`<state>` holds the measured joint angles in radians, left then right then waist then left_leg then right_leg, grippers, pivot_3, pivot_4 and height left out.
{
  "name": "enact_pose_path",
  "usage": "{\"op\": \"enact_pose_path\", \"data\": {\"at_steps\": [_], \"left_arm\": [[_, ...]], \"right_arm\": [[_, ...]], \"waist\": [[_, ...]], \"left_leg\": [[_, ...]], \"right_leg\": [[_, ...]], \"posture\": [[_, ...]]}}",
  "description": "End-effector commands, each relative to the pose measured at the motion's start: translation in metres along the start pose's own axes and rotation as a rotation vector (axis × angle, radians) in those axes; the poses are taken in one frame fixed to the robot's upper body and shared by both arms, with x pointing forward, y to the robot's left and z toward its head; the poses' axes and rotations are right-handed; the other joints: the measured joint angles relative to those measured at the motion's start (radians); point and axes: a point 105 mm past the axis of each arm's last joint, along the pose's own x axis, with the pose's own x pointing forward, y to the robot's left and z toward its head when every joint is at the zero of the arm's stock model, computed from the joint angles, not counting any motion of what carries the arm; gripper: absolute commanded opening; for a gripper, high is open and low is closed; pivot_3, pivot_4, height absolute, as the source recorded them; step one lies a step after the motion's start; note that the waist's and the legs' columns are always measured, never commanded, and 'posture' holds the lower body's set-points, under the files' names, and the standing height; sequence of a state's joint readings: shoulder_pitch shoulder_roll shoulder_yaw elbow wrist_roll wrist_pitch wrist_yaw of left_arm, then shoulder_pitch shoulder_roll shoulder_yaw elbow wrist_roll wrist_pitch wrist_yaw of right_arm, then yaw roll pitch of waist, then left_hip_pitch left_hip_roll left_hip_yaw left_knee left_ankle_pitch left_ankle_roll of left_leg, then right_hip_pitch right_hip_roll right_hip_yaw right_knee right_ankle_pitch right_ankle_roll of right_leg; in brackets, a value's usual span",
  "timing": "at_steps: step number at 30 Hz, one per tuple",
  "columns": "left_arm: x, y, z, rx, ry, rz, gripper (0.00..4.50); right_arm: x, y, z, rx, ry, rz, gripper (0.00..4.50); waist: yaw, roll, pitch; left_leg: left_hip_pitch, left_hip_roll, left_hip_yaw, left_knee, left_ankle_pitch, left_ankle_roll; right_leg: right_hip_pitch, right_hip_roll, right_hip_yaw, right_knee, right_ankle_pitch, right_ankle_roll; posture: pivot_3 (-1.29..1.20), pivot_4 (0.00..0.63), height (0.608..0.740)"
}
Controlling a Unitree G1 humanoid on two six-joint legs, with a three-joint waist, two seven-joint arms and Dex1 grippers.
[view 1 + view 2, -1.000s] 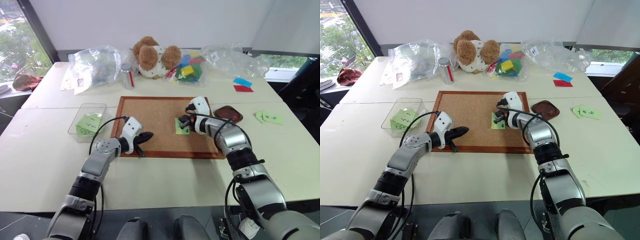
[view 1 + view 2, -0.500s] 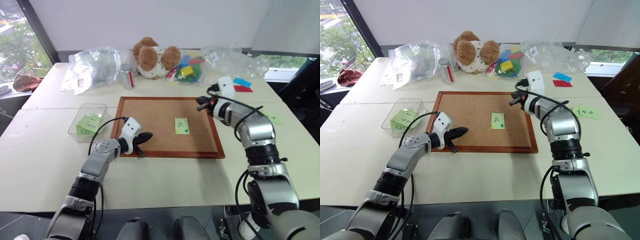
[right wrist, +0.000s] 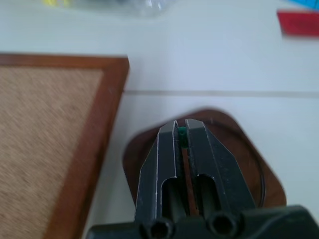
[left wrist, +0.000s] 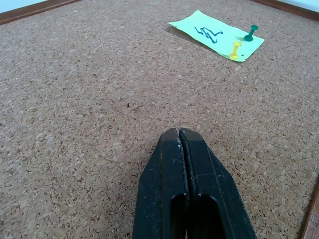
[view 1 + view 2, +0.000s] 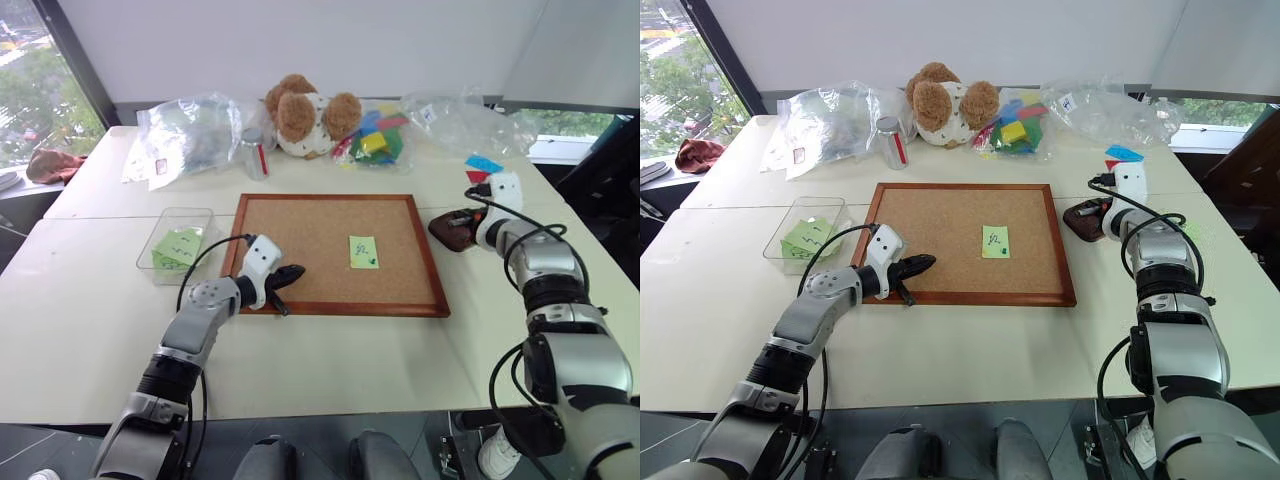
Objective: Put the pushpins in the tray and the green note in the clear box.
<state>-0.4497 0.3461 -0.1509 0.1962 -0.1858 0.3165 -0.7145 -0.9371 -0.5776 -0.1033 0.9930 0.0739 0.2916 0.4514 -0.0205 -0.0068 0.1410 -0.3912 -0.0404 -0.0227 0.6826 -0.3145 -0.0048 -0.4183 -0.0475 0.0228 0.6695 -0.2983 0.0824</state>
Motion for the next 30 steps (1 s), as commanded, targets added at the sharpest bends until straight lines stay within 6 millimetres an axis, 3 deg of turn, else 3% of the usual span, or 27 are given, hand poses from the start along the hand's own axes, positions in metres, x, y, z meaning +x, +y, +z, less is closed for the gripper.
{"op": "enact_pose_path", "data": {"at_steps": [1, 3, 6, 13, 20, 23, 26, 30], "left_arm": [[-0.003, -0.001, -0.024, -0.036, 0.080, 0.012, 0.00], [-0.004, -0.001, -0.025, -0.037, 0.080, 0.014, 0.00], [-0.005, -0.001, -0.026, -0.038, 0.081, 0.018, 0.00], [-0.005, -0.001, -0.026, -0.040, 0.080, 0.024, 0.00], [-0.004, -0.001, -0.025, -0.035, 0.078, 0.023, 0.00], [-0.004, -0.001, -0.025, -0.033, 0.078, 0.022, 0.00], [-0.004, -0.001, -0.025, -0.033, 0.078, 0.022, 0.00], [-0.004, 0.000, -0.025, -0.035, 0.076, 0.025, 0.00]], "right_arm": [[-0.001, -0.007, 0.019, -0.003, -0.058, -0.020, 0.07], [0.000, -0.008, 0.017, 0.003, -0.052, -0.024, 0.07], [0.000, -0.009, 0.016, 0.009, -0.051, -0.021, 0.97], [0.000, -0.009, 0.016, 0.027, -0.052, -0.018, 4.46], [0.000, -0.009, 0.018, 0.065, -0.058, -0.013, 4.46], [-0.003, -0.004, 0.033, 0.050, -0.097, 0.032, 4.46], [-0.011, 0.022, 0.049, -0.002, -0.132, 0.188, 4.46], [-0.038, 0.074, 0.058, -0.098, -0.169, 0.377, 4.46]], "waist": [[-0.001, 0.000, 0.000], [-0.001, 0.000, 0.000], [0.000, 0.000, 0.000], [-0.001, 0.000, 0.000], [0.000, 0.000, 0.000], [0.000, 0.000, 0.000], [0.001, 0.001, 0.000], [0.004, 0.001, 0.000]], "left_leg": [[0.000, 0.000, 0.000, 0.000, 0.000, 0.000], [0.000, 0.000, 0.000, 0.000, 0.000, 0.000], [0.000, 0.000, 0.000, 0.000, 0.000, 0.000], [0.000, 0.000, 0.000, 0.000, 0.000, 0.000], [0.000, 0.000, 0.000, 0.000, 0.000, 0.000], [0.000, 0.000, 0.000, 0.000, 0.000, 0.000], [0.000, 0.000, 0.000, 0.000, 0.000, 0.000], [0.000, 0.000, -0.001, -0.001, 0.000, 0.000]], "right_leg": [[0.000, 0.000, 0.000, 0.000, 0.000, 0.000], [0.000, 0.000, 0.000, 0.000, 0.000, 0.000], [0.000, 0.000, 0.000, 0.000, 0.000, 0.000], [0.000, 0.000, 0.000, 0.000, 0.000, 0.000], [0.000, 0.000, 0.000, 0.000, 0.000, 0.000], [0.000, 0.000, 0.000, 0.000, 0.000, 0.000], [0.000, 0.000, 0.000, 0.000, 0.000, 0.000], [0.000, 0.000, 0.000, 0.000, 0.000, 0.000]], "posture": [[0.00, 0.150, 0.740], [0.00, 0.150, 0.740], [0.00, 0.150, 0.740], [0.00, 0.150, 0.740], [0.00, 0.150, 0.740], [0.00, 0.150, 0.740], [0.00, 0.150, 0.740], [0.00, 0.150, 0.740]]}}
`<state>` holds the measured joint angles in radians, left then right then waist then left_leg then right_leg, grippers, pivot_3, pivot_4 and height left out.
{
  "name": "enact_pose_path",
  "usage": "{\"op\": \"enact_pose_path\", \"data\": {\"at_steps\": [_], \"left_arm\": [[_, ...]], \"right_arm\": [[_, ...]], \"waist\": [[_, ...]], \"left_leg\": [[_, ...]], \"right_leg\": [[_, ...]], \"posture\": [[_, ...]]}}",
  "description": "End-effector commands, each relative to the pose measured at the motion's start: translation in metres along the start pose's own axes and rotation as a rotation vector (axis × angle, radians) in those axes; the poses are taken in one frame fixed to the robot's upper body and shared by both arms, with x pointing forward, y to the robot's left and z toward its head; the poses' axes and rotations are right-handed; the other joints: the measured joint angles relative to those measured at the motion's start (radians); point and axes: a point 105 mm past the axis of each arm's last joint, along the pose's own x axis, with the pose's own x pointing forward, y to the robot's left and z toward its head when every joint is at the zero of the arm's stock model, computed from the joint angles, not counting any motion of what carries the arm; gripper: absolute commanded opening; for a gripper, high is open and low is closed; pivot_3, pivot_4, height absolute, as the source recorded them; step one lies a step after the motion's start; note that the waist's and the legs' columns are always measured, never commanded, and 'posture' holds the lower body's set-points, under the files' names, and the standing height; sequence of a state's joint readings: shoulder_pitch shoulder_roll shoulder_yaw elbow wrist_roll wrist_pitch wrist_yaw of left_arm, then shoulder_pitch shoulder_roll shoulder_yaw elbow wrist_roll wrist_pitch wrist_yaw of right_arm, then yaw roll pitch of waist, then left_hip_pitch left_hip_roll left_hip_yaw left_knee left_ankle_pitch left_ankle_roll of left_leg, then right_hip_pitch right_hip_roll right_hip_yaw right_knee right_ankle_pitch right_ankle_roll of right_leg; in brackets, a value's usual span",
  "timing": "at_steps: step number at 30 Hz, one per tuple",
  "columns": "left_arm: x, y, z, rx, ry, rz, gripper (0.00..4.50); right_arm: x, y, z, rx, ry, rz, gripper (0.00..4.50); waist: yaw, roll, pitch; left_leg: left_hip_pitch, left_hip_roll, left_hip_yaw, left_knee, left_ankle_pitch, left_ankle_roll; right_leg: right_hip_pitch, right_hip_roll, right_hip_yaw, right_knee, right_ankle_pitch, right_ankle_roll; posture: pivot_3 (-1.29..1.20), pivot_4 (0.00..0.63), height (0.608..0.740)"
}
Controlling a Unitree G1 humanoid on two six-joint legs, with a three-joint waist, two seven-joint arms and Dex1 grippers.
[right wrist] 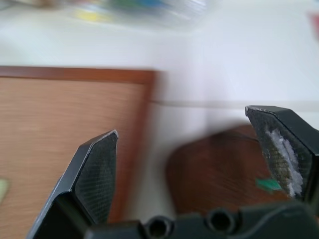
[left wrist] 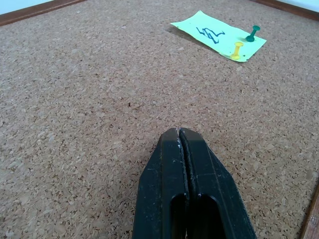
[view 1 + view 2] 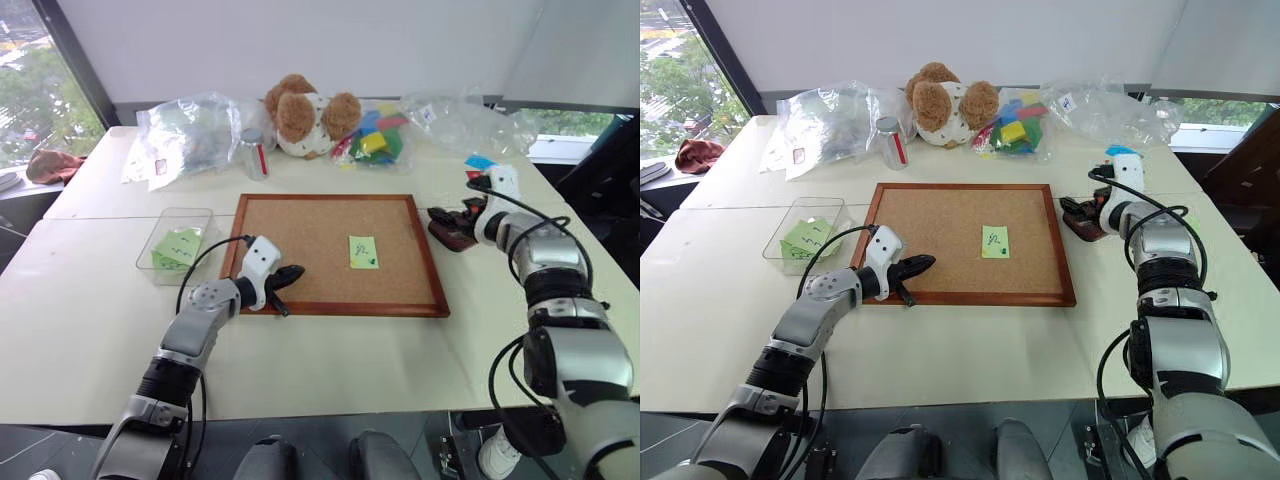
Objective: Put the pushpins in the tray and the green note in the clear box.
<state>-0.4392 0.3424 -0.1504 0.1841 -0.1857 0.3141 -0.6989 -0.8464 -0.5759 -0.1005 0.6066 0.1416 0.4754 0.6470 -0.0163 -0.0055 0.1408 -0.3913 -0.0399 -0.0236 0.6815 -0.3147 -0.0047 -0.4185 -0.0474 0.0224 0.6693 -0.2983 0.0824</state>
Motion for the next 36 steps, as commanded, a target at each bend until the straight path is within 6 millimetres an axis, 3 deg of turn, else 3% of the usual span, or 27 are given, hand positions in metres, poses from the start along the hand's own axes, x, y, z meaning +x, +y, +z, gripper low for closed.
{"op": "enact_pose_path", "data": {"at_steps": [1, 3, 5, 8, 14, 20, 23, 28, 29, 32, 36], "left_arm": [[-0.004, 0.001, -0.025, -0.035, 0.082, 0.013, 0.00], [-0.003, 0.001, -0.024, -0.035, 0.080, 0.012, 0.00], [-0.003, 0.001, -0.024, -0.034, 0.079, 0.011, 0.00], [-0.002, 0.001, -0.024, -0.031, 0.079, 0.007, 0.00], [-0.003, 0.001, -0.024, -0.029, 0.080, 0.004, 0.00], [-0.004, 0.001, -0.024, -0.028, 0.081, 0.006, 0.00], [-0.004, 0.001, -0.025, -0.028, 0.082, 0.008, 0.00], [-0.005, 0.001, -0.025, -0.029, 0.080, 0.013, 0.00], [-0.005, 0.001, -0.025, -0.028, 0.080, 0.013, 0.00], [-0.005, 0.000, -0.025, -0.029, 0.080, 0.014, 0.00], [-0.005, 0.000, -0.026, -0.032, 0.082, 0.011, 0.00]], "right_arm": [[-0.011, 0.046, 0.024, -0.067, -0.058, 0.148, 4.46], [-0.018, 0.076, 0.019, -0.094, -0.055, 0.228, 4.46], [-0.022, 0.091, 0.015, -0.106, -0.045, 0.261, 4.46], [-0.023, 0.107, -0.002, -0.128, -0.007, 0.280, 3.68], [-0.020, 0.122, -0.018, -0.141, 0.019, 0.299, 3.68], [-0.012, 0.123, -0.032, -0.134, 0.044, 0.298, 3.68], [-0.009, 0.124, -0.034, -0.127, 0.046, 0.305, 2.84], [-0.006, 0.124, -0.041, -0.123, 0.063, 0.309, 0.32], [-0.006, 0.124, -0.042, -0.125, 0.066, 0.309, 0.05], [-0.007, 0.124, -0.041, -0.127, 0.064, 0.309, 0.05], [-0.012, 0.120, -0.024, -0.138, 0.022, 0.301, 0.05]], "waist": [[0.001, 0.000, 0.000], [0.002, 0.000, 0.000], [0.001, 0.000, 0.000], [0.003, 0.000, 0.000], [0.002, 0.000, 0.000], [0.002, 0.000, 0.000], [0.002, 0.000, 0.000], [0.001, 0.000, 0.000], [0.001, 0.000, 0.000], [0.001, 0.000, 0.000], [0.001, 0.000, 0.000]], "left_leg": [[0.000, 0.000, 0.000, 0.000, 0.000, 0.000], [0.000, 0.000, 0.000, 0.001, -0.001, 0.001], [0.000, 0.000, 0.000, 0.001, -0.001, 0.002], [0.000, 0.000, 0.000, 0.001, -0.002, 0.003], [0.000, 0.000, 0.000, 0.001, -0.001, 0.003], [0.000, 0.000, 0.000, 0.001, -0.001, 0.002], [0.000, 0.000, 0.000, 0.001, -0.001, 0.002], [0.000, 0.000, 0.000, 0.001, -0.001, 0.002], [0.000, 0.000, 0.000, 0.001, -0.001, 0.002], [0.000, 0.000, 0.000, 0.001, -0.001, 0.002], [0.000, 0.000, 0.000, 0.001, -0.001, 0.002]], "right_leg": [[0.000, 0.000, 0.000, 0.000, 0.000, 0.000], [0.000, 0.000, 0.000, 0.000, 0.000, 0.000], [0.000, 0.000, 0.000, 0.000, 0.000, 0.000], [0.000, 0.000, 0.000, 0.000, 0.000, 0.000], [0.000, 0.000, 0.000, 0.000, 0.000, 0.000], [0.000, 0.000, 0.000, 0.000, 0.000, 0.000], [0.000, 0.000, 0.000, 0.000, 0.000, 0.000], [0.000, 0.000, 0.000, 0.000, 0.000, 0.000], [0.000, 0.000, 0.000, 0.000, 0.000, 0.000], [0.000, 0.000, 0.000, 0.000, 0.000, 0.000], [0.000, 0.000, 0.000, 0.000, 0.000, 0.000]], "posture": [[0.00, 0.150, 0.740], [0.00, 0.150, 0.740], [0.00, 0.150, 0.740], [0.00, 0.150, 0.740], [0.00, 0.150, 0.740], [0.00, 0.150, 0.740], [0.00, 0.150, 0.740], [0.00, 0.150, 0.740], [0.00, 0.150, 0.740], [0.00, 0.150, 0.740], [0.00, 0.150, 0.740]]}}
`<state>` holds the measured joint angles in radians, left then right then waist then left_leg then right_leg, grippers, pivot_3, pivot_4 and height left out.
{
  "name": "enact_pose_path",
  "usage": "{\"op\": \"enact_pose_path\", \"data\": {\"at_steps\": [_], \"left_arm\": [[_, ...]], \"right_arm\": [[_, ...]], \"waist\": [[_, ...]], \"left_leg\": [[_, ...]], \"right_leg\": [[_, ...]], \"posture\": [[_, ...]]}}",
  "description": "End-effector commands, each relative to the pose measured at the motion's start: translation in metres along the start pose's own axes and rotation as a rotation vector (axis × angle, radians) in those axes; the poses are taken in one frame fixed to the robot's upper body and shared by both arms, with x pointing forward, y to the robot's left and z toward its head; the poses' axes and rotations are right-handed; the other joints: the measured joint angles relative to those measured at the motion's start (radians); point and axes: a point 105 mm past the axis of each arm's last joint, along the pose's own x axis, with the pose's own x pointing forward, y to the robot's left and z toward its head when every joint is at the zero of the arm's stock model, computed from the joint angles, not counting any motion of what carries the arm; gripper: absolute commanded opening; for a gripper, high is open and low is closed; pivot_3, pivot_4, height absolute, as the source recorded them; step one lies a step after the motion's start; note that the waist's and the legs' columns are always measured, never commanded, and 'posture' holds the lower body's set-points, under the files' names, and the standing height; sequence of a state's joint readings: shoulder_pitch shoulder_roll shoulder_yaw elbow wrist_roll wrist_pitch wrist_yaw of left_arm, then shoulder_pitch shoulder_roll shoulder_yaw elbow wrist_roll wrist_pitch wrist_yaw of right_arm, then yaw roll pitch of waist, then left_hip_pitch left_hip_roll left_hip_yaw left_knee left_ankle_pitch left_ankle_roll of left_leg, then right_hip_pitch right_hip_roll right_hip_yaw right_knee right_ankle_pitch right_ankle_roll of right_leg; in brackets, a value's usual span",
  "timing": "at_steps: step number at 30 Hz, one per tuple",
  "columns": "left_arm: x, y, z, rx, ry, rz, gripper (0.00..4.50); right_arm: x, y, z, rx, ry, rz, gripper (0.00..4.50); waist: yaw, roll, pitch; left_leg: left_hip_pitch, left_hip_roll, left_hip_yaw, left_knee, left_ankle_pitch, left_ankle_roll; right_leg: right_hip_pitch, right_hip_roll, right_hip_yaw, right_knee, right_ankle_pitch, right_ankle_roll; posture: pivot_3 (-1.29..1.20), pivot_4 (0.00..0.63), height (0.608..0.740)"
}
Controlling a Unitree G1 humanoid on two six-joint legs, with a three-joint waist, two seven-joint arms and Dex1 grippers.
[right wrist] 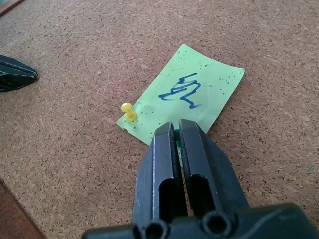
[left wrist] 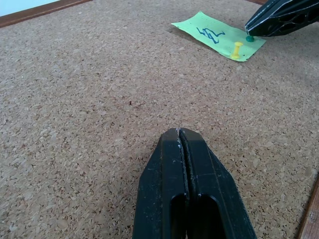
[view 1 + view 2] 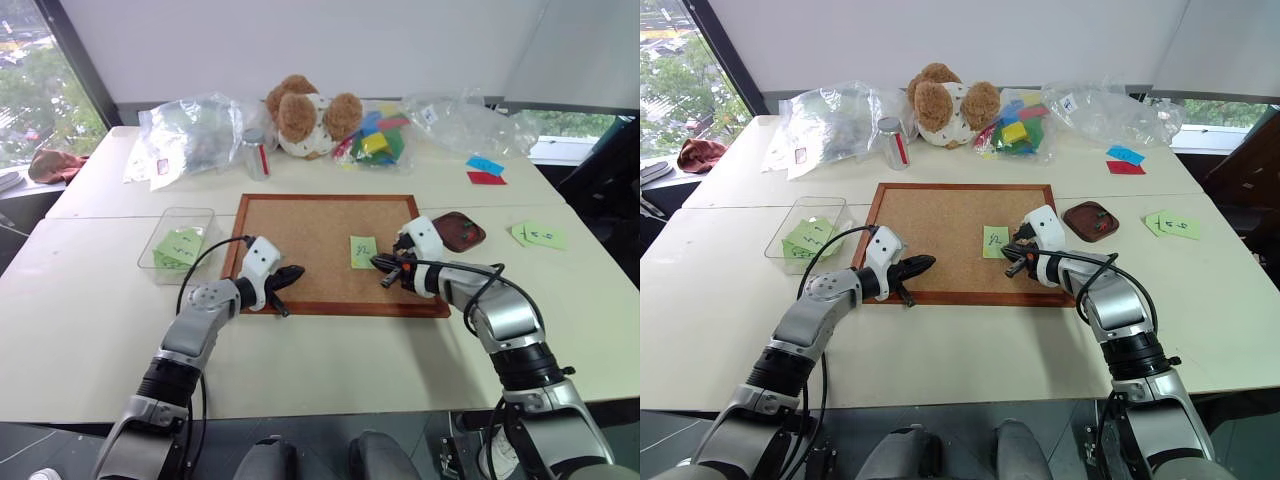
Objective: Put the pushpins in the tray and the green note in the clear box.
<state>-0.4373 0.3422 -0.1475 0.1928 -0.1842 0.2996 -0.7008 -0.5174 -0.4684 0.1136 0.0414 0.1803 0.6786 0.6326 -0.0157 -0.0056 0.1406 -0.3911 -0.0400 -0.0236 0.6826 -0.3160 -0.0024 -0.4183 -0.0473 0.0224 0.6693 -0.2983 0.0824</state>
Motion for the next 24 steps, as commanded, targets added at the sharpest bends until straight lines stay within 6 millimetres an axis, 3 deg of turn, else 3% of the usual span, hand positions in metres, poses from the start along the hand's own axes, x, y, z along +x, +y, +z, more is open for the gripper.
{"op": "enact_pose_path", "data": {"at_steps": [1, 6, 11, 17, 20, 24], "left_arm": [[-0.004, -0.002, -0.025, -0.035, 0.088, 0.008, 0.00], [-0.004, -0.004, -0.028, -0.043, 0.096, 0.002, 0.00], [-0.003, -0.005, -0.032, -0.048, 0.105, -0.002, 0.00], [-0.002, -0.006, -0.032, -0.045, 0.106, -0.007, 0.00], [-0.002, -0.006, -0.031, -0.043, 0.105, -0.007, 0.00], [-0.003, -0.006, -0.031, -0.040, 0.105, -0.005, 0.00]], "right_arm": [[-0.011, -0.002, 0.033, -0.038, -0.091, -0.005, 0.05], [-0.030, -0.009, 0.064, -0.057, -0.157, -0.035, 0.05], [-0.045, -0.022, 0.081, -0.071, -0.180, -0.086, 0.05], [-0.058, -0.085, 0.085, -0.026, -0.194, -0.313, 0.05], [-0.061, -0.121, 0.070, -0.008, -0.147, -0.435, 0.05], [-0.059, -0.148, 0.051, 0.029, -0.095, -0.495, 0.05]], "waist": [[0.001, 0.000, 0.000], [0.000, 0.000, 0.000], [0.001, 0.000, 0.000], [0.002, 0.000, 0.000], [0.001, 0.000, 0.000], [0.000, 0.000, 0.000]], "left_leg": [[0.000, 0.000, 0.000, 0.000, 0.000, 0.000], [0.000, 0.000, 0.000, 0.000, 0.000, 0.001], [0.000, 0.000, 0.000, 0.000, -0.001, 0.002], [0.000, 0.000, 0.000, 0.000, -0.001, 0.002], [0.000, 0.000, 0.000, -0.001, 0.000, 0.000], [0.001, 0.000, 0.001, -0.001, 0.000, -0.001]], "right_leg": [[0.000, 0.000, 0.000, 0.000, 0.000, 0.000], [0.000, 0.000, 0.000, 0.000, 0.000, 0.000], [0.000, 0.000, 0.000, 0.000, 0.000, 0.000], [0.000, 0.000, 0.000, -0.001, 0.000, 0.000], [0.001, 0.000, 0.000, -0.001, 0.000, 0.000], [0.001, 0.000, 0.000, -0.002, 0.000, 0.000]], "posture": [[0.00, 0.150, 0.740], [0.00, 0.150, 0.740], [0.00, 0.150, 0.740], [0.00, 0.150, 0.740], [0.00, 0.150, 0.740], [0.00, 0.150, 0.740]]}}
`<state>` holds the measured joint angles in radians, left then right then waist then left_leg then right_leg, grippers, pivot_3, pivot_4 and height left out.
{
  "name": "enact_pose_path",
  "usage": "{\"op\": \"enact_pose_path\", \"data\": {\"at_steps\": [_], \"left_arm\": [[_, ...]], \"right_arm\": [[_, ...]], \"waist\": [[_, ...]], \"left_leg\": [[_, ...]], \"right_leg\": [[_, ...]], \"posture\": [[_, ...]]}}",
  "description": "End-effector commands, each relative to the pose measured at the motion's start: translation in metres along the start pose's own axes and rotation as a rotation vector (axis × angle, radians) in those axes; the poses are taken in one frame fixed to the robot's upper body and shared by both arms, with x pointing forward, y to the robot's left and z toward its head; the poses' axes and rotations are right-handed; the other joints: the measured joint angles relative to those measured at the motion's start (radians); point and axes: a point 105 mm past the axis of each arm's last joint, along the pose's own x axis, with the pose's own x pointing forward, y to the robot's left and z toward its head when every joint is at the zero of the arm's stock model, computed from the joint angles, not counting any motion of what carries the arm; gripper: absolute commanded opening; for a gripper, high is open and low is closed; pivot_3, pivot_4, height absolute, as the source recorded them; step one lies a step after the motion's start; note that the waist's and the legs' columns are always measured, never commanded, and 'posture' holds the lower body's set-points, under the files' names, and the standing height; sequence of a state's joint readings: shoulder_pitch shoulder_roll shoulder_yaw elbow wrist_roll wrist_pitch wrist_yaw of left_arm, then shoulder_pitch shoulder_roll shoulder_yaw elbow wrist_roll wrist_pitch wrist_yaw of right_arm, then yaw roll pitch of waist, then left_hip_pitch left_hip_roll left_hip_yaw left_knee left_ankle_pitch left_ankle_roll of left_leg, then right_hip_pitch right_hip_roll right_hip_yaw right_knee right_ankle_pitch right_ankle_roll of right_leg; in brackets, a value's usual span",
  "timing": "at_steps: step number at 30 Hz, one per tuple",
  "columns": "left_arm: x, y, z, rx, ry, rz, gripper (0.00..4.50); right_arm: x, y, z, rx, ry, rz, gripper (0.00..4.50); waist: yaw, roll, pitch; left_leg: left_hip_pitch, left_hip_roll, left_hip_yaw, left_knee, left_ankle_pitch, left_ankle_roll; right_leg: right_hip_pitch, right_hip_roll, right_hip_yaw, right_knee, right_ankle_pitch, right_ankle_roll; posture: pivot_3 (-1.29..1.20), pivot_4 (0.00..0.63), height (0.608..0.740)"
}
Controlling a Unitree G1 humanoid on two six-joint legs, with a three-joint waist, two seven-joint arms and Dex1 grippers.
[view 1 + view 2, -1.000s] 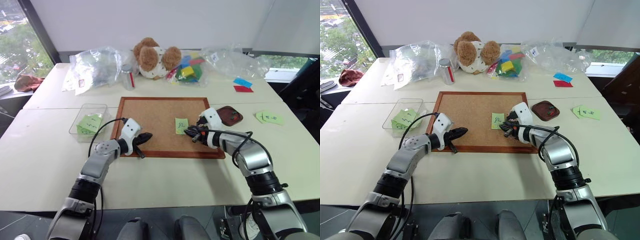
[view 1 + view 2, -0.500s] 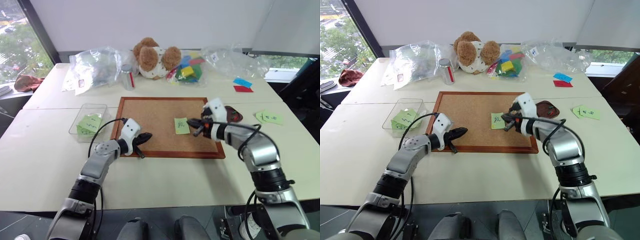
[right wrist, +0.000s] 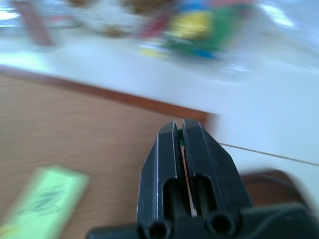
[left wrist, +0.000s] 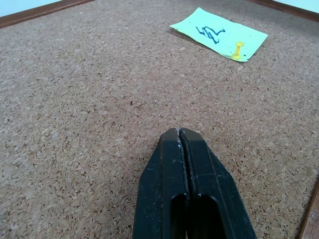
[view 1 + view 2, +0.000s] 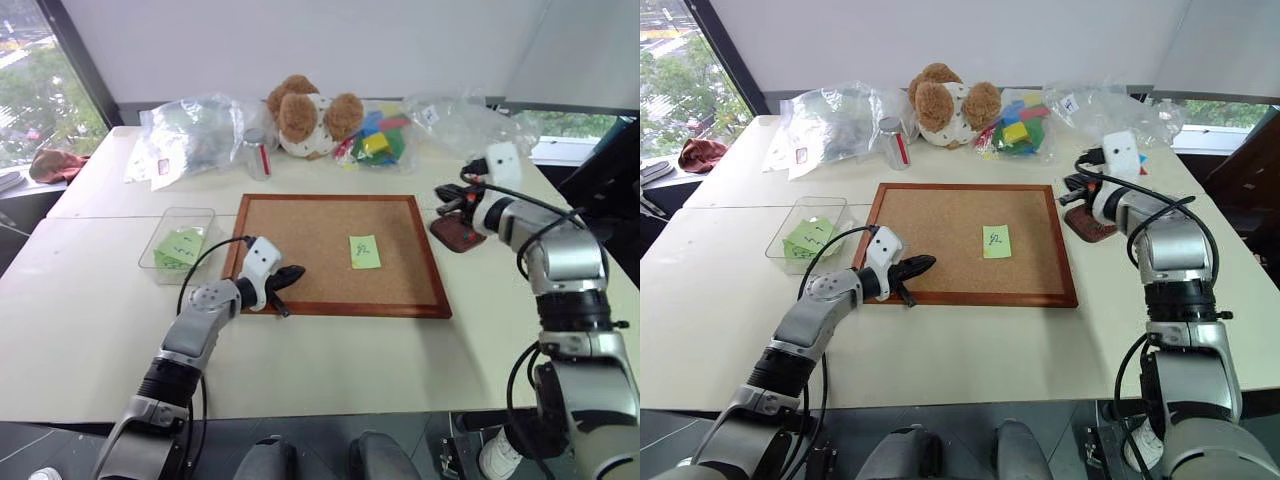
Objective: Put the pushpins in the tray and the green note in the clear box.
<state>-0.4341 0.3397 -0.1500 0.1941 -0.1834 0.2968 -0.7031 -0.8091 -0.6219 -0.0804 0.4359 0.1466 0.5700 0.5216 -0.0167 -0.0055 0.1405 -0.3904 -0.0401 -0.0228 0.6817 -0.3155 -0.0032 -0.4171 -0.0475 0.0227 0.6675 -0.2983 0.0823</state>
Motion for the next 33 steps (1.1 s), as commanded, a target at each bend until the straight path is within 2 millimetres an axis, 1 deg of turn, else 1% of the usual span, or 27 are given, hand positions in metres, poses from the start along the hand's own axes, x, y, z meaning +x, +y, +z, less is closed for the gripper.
{"op": "enact_pose_path", "data": {"at_steps": [1, 3, 8, 12, 14, 17, 18, 24, 25, 29, 32, 33], "left_arm": [[-0.004, -0.004, -0.031, -0.037, 0.106, 0.002, 0.00], [-0.005, -0.004, -0.031, -0.036, 0.107, 0.006, 0.00], [-0.006, -0.003, -0.032, -0.038, 0.106, 0.014, 0.00], [-0.007, -0.004, -0.032, -0.038, 0.107, 0.014, 0.00], [-0.007, -0.005, -0.032, -0.038, 0.107, 0.013, 0.00], [-0.007, -0.005, -0.033, -0.038, 0.109, 0.009, 0.00], [-0.007, -0.006, -0.033, -0.038, 0.109, 0.007, 0.00], [-0.006, -0.006, -0.033, -0.036, 0.110, 0.003, 0.00], [-0.006, -0.006, -0.033, -0.036, 0.110, 0.002, 0.00], [-0.005, -0.007, -0.033, -0.035, 0.110, -0.001, 0.00], [-0.006, -0.007, -0.032, -0.035, 0.110, -0.001, 0.00], [-0.006, -0.007, -0.032, -0.035, 0.110, -0.002, 0.00]], "right_arm": [[0.006, -0.025, -0.005, 0.003, 0.011, -0.089, 0.05], [0.011, -0.030, -0.017, 0.028, 0.043, -0.113, 0.05], [0.017, -0.033, -0.031, 0.062, 0.071, -0.120, 0.05], [0.021, -0.027, -0.044, 0.085, 0.102, -0.095, 0.05], [0.022, -0.025, -0.046, 0.088, 0.105, -0.085, 0.05], [0.022, -0.025, -0.050, 0.084, 0.116, -0.089, 0.85], [0.021, -0.025, -0.052, 0.077, 0.120, -0.091, 1.22], [0.019, -0.029, -0.045, 0.095, 0.094, -0.091, 4.25], [0.018, -0.029, -0.044, 0.097, 0.088, -0.090, 4.46], [0.014, -0.030, -0.030, 0.091, 0.052, -0.071, 4.46], [0.008, -0.022, -0.017, 0.058, 0.021, -0.015, 4.46], [0.004, -0.015, -0.011, 0.044, 0.008, 0.020, 4.46]], "waist": [[0.000, 0.000, 0.000], [-0.002, 0.000, 0.000], [-0.003, 0.000, 0.000], [-0.003, 0.000, 0.000], [-0.005, 0.001, 0.000], [-0.005, 0.001, -0.001], [-0.004, 0.001, -0.001], [-0.004, 0.001, -0.001], [-0.004, 0.001, -0.001], [-0.004, 0.002, -0.001], [-0.003, 0.002, -0.001], [-0.003, 0.002, -0.001]], "left_leg": [[0.000, 0.000, 0.000, 0.000, 0.000, 0.000], [0.000, 0.000, 0.000, 0.000, 0.000, 0.000], [0.000, 0.000, 0.000, 0.000, 0.001, -0.001], [0.000, 0.000, 0.000, 0.000, 0.001, -0.001], [0.000, 0.000, 0.000, 0.000, 0.001, -0.001], [0.000, 0.000, 0.000, 0.000, 0.001, -0.001], [0.000, 0.000, 0.000, 0.000, 0.001, -0.001], [0.000, 0.000, 0.000, -0.001, 0.001, -0.001], [0.000, 0.000, 0.000, -0.001, 0.001, -0.001], [0.000, 0.000, 0.000, -0.001, 0.001, -0.001], [0.000, 0.000, 0.000, -0.001, 0.001, -0.001], [0.000, 0.000, 0.000, -0.001, 0.000, -0.001]], "right_leg": [[0.000, 0.000, 0.000, 0.000, 0.000, 0.000], [0.000, 0.000, 0.000, 0.000, 0.000, 0.000], [0.000, 0.000, 0.000, 0.000, 0.000, 0.000], [0.000, 0.000, 0.000, 0.000, 0.000, 0.000], [0.000, 0.000, 0.000, 0.000, 0.000, 0.000], [0.000, 0.000, 0.000, 0.000, 0.000, 0.000], [0.001, 0.000, 0.000, 0.000, 0.000, 0.000], [0.000, 0.000, 0.000, -0.001, 0.000, 0.000], [0.000, 0.000, 0.000, -0.001, 0.000, 0.000], [0.000, 0.000, 0.000, -0.001, 0.000, 0.000], [0.000, 0.000, 0.000, -0.001, 0.000, 0.000], [0.000, 0.000, 0.000, -0.001, 0.000, 0.000]], "posture": [[0.00, 0.150, 0.740], [0.00, 0.150, 0.740], [0.00, 0.150, 0.740], [0.00, 0.150, 0.740], [0.00, 0.150, 0.740], [0.00, 0.150, 0.740], [0.00, 0.150, 0.740], [0.00, 0.150, 0.740], [0.00, 0.150, 0.740], [0.00, 0.150, 0.740], [0.00, 0.150, 0.740], [0.00, 0.150, 0.740]]}}
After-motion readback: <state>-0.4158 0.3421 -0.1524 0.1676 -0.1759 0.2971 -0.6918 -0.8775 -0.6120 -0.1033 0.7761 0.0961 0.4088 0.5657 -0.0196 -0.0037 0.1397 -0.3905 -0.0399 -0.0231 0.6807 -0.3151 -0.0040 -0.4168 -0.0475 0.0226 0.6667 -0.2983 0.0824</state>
